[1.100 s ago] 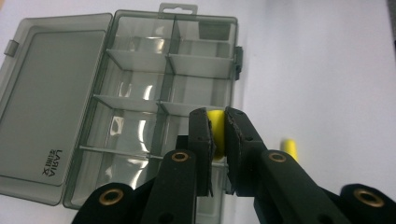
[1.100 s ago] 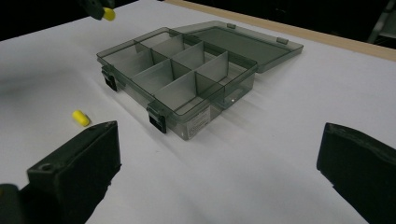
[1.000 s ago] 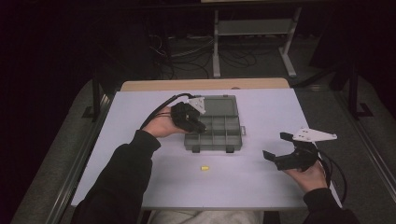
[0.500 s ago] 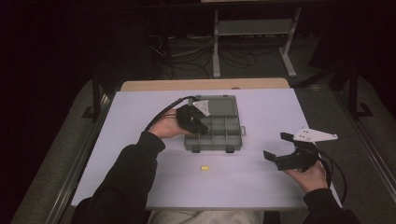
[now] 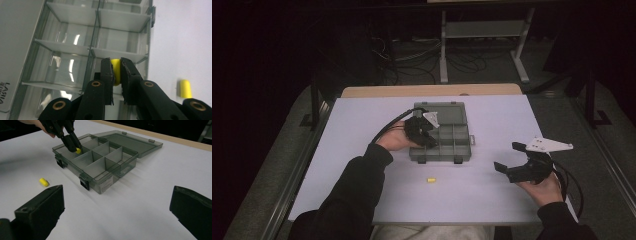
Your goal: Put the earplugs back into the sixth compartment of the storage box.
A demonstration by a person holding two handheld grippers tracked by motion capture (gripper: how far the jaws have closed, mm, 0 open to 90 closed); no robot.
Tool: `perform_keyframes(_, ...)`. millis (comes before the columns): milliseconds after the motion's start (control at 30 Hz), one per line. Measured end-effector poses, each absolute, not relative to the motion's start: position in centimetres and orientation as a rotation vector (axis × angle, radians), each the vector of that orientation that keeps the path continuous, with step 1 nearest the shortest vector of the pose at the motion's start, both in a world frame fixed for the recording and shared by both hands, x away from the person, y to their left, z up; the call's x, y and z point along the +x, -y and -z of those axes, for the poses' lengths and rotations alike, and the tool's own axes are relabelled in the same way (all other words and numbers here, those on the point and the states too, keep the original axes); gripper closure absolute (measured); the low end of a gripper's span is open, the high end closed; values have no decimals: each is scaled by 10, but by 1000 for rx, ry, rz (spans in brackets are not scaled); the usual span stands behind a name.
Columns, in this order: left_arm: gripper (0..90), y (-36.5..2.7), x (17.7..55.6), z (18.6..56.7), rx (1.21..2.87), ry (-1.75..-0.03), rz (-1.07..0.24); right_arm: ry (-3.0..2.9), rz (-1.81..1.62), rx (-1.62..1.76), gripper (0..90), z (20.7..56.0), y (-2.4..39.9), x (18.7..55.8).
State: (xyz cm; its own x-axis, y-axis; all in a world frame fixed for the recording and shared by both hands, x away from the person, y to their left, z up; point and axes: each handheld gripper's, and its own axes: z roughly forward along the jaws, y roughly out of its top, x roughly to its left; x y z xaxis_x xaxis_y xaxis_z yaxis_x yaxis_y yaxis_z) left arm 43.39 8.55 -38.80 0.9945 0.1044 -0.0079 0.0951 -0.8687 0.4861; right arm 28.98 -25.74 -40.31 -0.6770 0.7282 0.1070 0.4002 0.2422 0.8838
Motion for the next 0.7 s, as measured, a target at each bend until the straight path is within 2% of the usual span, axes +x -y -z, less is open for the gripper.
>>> perform_keyframes(233, 794, -86, 437, 395, 2630, -160, -20, -2198, -1410, 1042, 0, 403, 257, 290)
perform_keyframes(700, 471, -98, 425, 365, 2551, -219, -52, -2194, -1415, 1050, 0, 403, 258, 289)
